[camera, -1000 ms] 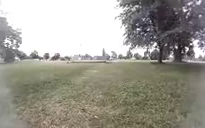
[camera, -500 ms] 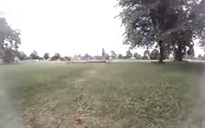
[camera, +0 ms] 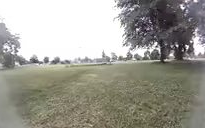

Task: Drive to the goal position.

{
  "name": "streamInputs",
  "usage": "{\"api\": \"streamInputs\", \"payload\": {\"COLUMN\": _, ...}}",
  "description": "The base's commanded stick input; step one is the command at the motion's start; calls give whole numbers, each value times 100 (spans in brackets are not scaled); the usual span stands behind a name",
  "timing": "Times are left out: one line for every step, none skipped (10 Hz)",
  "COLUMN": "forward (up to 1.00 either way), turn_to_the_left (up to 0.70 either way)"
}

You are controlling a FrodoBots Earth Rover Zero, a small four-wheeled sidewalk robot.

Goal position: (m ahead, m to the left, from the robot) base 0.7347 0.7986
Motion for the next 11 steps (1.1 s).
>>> {"api": "streamInputs", "payload": {"forward": 50, "turn_to_the_left": 0}}
{"api": "streamInputs", "payload": {"forward": 50, "turn_to_the_left": 0}}
{"api": "streamInputs", "payload": {"forward": 50, "turn_to_the_left": 0}}
{"api": "streamInputs", "payload": {"forward": 50, "turn_to_the_left": 0}}
{"api": "streamInputs", "payload": {"forward": 50, "turn_to_the_left": 0}}
{"api": "streamInputs", "payload": {"forward": 50, "turn_to_the_left": 0}}
{"api": "streamInputs", "payload": {"forward": 50, "turn_to_the_left": 0}}
{"api": "streamInputs", "payload": {"forward": 50, "turn_to_the_left": 0}}
{"api": "streamInputs", "payload": {"forward": 50, "turn_to_the_left": 0}}
{"api": "streamInputs", "payload": {"forward": 50, "turn_to_the_left": 0}}
{"api": "streamInputs", "payload": {"forward": 50, "turn_to_the_left": 0}}
